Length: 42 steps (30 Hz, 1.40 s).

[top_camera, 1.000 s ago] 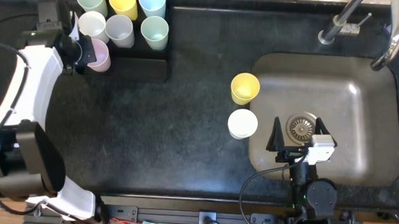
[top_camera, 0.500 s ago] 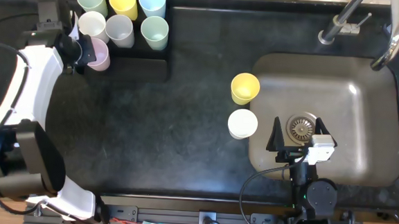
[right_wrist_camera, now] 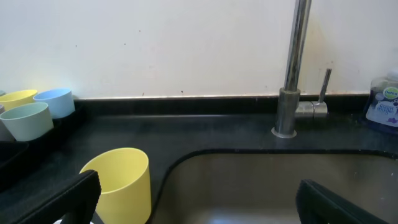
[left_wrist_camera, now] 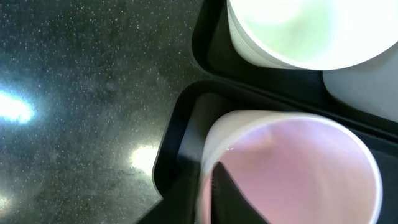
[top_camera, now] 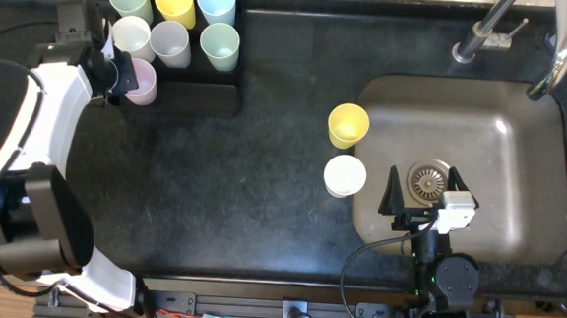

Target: Store Cups

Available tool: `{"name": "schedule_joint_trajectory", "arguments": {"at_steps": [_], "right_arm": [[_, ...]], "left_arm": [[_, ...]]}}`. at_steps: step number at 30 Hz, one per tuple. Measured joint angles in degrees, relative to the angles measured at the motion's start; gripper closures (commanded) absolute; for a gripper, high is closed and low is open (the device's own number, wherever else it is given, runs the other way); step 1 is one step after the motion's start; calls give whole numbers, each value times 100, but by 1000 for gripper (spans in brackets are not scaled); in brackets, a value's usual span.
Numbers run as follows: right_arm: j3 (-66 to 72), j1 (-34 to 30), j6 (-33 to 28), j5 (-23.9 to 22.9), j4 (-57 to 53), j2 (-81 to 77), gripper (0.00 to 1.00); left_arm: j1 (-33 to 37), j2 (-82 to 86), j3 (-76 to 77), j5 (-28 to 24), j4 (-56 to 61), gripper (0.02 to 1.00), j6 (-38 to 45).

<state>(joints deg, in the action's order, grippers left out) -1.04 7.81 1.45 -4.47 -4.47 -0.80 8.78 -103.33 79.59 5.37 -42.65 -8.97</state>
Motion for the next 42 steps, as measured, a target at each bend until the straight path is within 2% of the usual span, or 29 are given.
{"name": "schedule_joint_trajectory", "arguments": {"at_steps": [4, 9, 16, 22, 24, 28, 35, 39, 42], "right_arm": [[0, 0, 0, 0, -2, 0, 7], [0, 0, -2, 0, 0, 0, 5], [0, 0, -2, 0, -2, 0, 3], [0, 0, 0, 0, 2, 0, 3], [0, 0, 0, 0, 0, 0, 5], [0, 0, 0, 0, 0, 0, 5], [0, 0, 0, 0, 0, 0, 5], [0, 0, 0, -2, -2, 0, 3], [0, 0, -2, -2, 0, 0, 5]], "left_arm": [[0, 0, -2, 2, 7, 776, -4], [0, 0, -2, 0, 2, 553, -11], [0, 376, -39, 22, -140, 448, -173], [-232, 1781, -26, 70, -358, 380, -367], [-601, 2109, 122, 92, -590, 349, -466], [-1784, 2234, 608, 79, -1027, 286, -896], [-3856, 1602, 901, 149, -1134, 257, -1996], [-4675, 866, 1097, 164, -1161, 259, -2549], [-5003, 317, 1250, 87, -1187, 259, -2758]]}}
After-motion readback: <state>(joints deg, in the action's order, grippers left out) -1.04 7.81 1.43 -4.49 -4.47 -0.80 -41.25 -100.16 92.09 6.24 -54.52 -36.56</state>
